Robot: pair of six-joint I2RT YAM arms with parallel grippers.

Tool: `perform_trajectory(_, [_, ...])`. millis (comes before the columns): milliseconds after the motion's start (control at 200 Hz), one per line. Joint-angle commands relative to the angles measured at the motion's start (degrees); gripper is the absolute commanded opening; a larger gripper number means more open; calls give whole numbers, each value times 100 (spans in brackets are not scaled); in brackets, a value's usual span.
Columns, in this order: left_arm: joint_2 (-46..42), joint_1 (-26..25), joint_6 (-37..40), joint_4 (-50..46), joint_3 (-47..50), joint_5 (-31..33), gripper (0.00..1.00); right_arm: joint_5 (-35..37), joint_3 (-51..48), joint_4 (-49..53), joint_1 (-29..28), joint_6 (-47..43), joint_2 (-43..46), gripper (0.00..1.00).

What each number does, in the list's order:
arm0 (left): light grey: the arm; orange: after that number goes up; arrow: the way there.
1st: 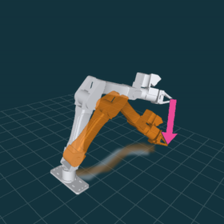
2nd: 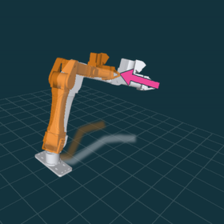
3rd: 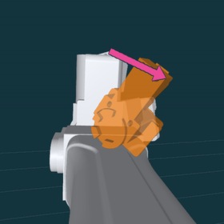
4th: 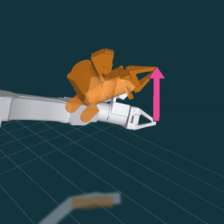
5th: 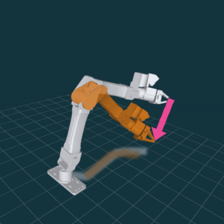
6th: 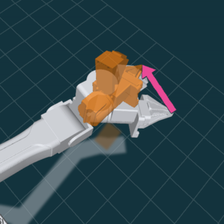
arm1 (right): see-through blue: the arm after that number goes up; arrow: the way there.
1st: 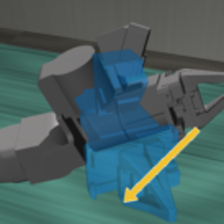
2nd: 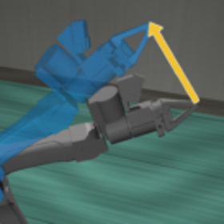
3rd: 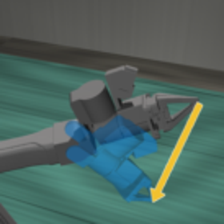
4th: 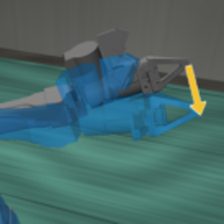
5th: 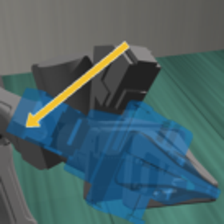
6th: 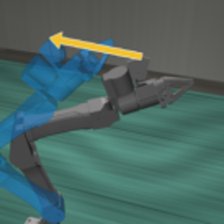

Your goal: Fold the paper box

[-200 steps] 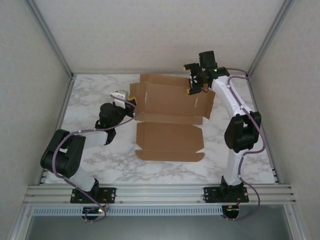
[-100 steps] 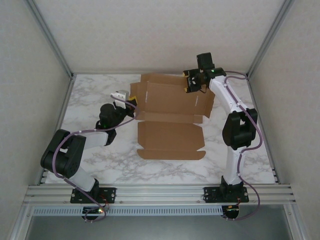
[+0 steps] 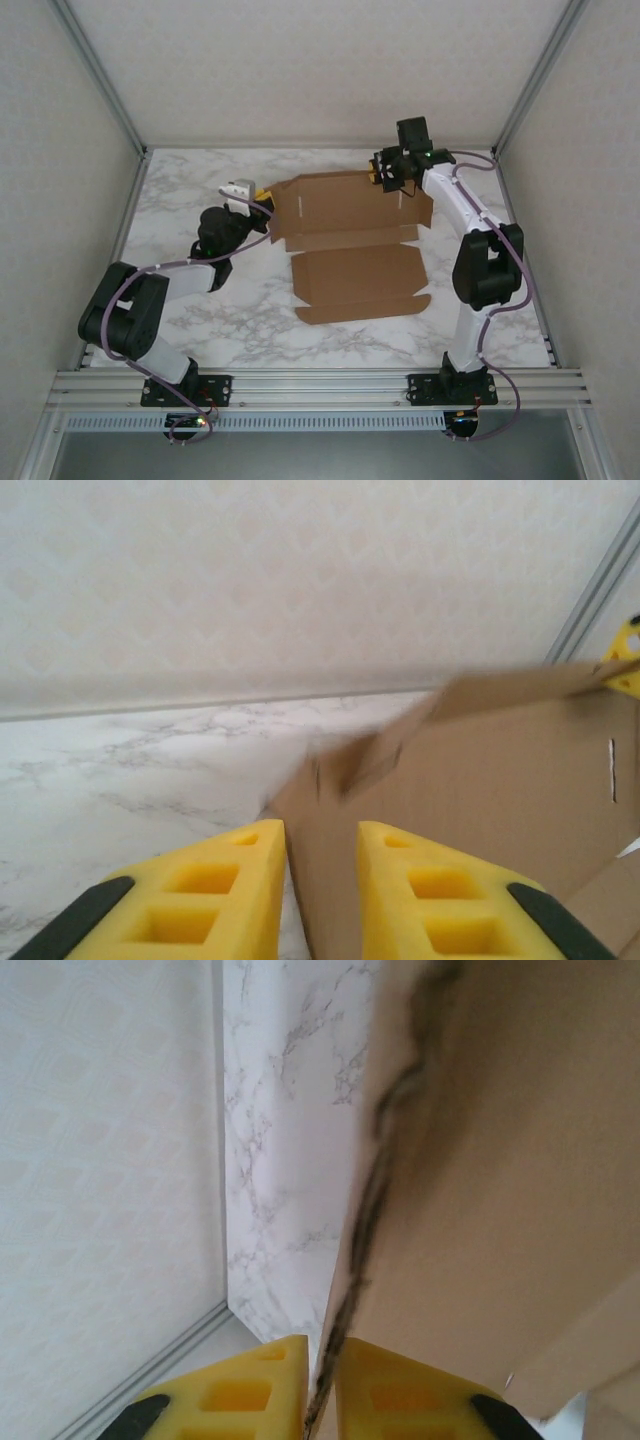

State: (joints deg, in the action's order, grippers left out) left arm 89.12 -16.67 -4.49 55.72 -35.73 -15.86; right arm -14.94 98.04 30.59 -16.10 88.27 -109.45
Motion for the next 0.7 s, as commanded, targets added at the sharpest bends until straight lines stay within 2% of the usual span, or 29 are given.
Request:
perform_trajectory(0, [-282, 119, -151, -133, -118, 124, 29, 86, -278, -346, 20, 95, 424, 12])
perform_trajectory(205, [-631, 386, -892, -723, -347, 191, 34, 159, -730, -689, 15, 104, 802, 10])
perform_trajectory(355, [-540, 388, -1838, -2522, -1506, 375, 35, 190, -937, -829, 17, 4, 968, 7])
perform_trajectory(461, [-59, 392, -2680, -4174, -2795, -279, 38, 166, -1144, -1029, 3, -97, 1092, 6])
perform_trajectory(521, [244, 392, -3154, -4788, -3352, -795, 38, 164, -1320, -1215, -3, -125, 1183, 6])
perform_trajectory(596, [396, 366, -3797, -4822, -3546, -1408, 39, 183, -1507, -1368, 1, -134, 1283, 6])
perform_trajectory(691, [348, 323, -4397, -4657, -3457, -1671, 43, 189, -1591, -1377, -2, -175, 1346, 6])
